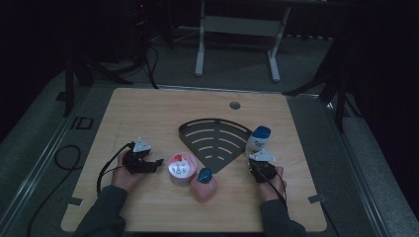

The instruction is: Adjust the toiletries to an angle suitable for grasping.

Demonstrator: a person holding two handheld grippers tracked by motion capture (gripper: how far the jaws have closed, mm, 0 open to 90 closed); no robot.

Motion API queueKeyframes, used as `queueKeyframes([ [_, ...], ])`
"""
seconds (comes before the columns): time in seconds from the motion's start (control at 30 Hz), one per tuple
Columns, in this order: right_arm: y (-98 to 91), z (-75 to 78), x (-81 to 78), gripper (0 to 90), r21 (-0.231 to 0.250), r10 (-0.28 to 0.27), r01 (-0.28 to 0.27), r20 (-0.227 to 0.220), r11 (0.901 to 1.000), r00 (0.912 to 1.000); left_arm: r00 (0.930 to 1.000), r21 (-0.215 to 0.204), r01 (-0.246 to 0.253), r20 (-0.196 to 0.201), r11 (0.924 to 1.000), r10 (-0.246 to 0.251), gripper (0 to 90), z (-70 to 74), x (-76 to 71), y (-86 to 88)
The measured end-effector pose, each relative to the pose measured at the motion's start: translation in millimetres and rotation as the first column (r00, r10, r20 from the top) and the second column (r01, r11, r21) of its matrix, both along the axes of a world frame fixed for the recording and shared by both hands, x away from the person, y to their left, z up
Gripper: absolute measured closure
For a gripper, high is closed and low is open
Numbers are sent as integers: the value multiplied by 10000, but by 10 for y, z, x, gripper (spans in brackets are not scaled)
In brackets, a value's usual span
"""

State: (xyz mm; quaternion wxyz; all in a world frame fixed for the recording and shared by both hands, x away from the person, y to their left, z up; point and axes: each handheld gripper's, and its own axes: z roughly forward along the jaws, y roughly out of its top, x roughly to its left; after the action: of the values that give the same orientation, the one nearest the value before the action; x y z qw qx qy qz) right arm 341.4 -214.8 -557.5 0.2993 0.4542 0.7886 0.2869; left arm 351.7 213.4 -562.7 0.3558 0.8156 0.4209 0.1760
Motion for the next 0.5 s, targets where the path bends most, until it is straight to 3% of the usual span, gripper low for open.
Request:
queueKeyframes([
  [0.27, -16, 10, -7, 895, 75, -64, 64, -102, 10000, 9999, 10000, 4, 6, 2, 10000, -6, 283, 0, 1, 1],
  [0.4, 55, 98, -140, 869, 231, 379, -377, -54, 9990, 9993, 10000, 4, 20, 0, 10000, -20, 283, 0, 1, 0],
  [0.5, 148, 217, -311, 833, 616, 1045, -1043, 1, 9926, 9945, 10000, 8, 19, -5, 10000, -19, 283, 1, 1, 0],
])
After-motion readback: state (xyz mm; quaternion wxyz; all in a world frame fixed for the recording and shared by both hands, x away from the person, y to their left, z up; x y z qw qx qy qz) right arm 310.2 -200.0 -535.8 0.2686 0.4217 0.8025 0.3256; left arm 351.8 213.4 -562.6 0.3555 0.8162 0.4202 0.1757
